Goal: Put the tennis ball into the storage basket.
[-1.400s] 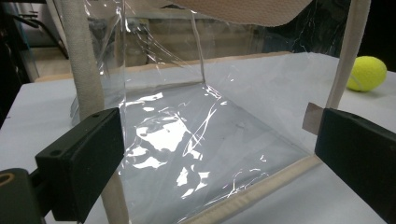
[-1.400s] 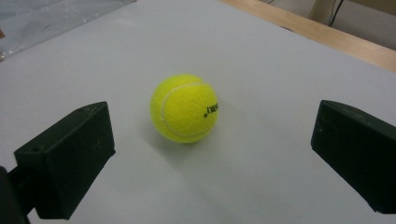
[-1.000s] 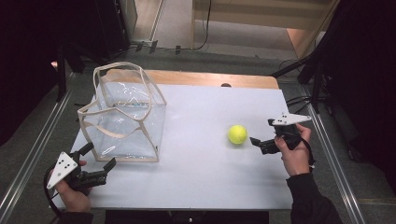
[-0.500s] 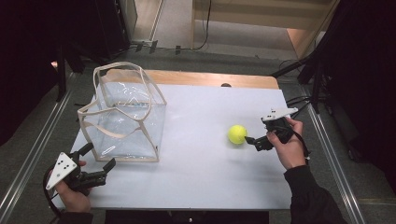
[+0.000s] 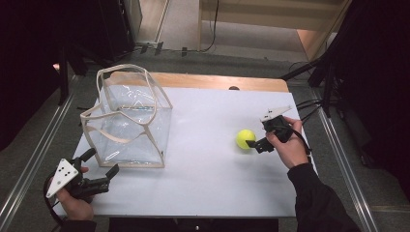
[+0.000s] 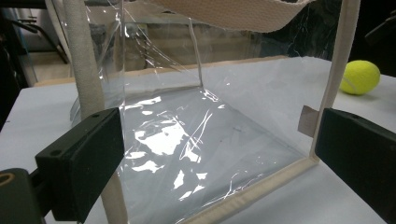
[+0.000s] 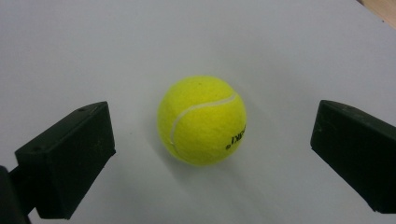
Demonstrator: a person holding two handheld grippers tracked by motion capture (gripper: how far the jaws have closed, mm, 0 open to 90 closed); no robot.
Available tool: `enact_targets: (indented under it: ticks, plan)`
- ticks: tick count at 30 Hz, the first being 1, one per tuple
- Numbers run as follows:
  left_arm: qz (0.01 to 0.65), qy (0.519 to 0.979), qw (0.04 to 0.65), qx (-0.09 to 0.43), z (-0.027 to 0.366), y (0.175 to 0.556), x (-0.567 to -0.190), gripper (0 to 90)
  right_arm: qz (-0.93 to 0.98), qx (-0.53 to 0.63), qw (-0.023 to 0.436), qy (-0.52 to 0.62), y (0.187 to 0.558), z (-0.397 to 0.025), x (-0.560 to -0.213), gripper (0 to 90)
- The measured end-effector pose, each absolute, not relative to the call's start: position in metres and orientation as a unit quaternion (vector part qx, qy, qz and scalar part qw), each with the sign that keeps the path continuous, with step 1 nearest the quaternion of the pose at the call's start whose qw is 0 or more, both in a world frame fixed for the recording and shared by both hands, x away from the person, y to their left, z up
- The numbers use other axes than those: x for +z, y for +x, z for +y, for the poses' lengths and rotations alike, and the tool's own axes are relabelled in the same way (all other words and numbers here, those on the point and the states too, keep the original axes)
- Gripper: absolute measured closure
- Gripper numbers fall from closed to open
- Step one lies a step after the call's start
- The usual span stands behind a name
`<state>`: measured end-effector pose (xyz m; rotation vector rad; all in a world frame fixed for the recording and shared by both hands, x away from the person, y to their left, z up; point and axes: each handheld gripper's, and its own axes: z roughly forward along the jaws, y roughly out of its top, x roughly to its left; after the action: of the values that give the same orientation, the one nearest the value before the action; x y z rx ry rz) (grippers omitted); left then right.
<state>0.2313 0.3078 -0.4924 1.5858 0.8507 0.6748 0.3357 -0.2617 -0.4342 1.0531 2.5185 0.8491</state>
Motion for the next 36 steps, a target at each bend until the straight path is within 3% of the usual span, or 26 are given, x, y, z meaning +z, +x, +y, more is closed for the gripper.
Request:
enact_targets:
  ticks: [19,22,36]
  plan:
    - [0.362,0.677,0.572,0.289,0.309,0.231,-0.492,1.3,0.897,0.243,0.092,0.357,0.36,-0.245,-0.439,0.0]
    - [0.362,0.677,0.572,0.289,0.309,0.231,-0.492,1.3,0.906,0.226,0.086,0.349,0.363,-0.243,-0.441,6.1]
    - [0.362,0.676,0.572,0.289,0.309,0.231,-0.492,1.3,0.916,0.167,0.045,0.363,0.375,-0.231,-0.456,8.2]
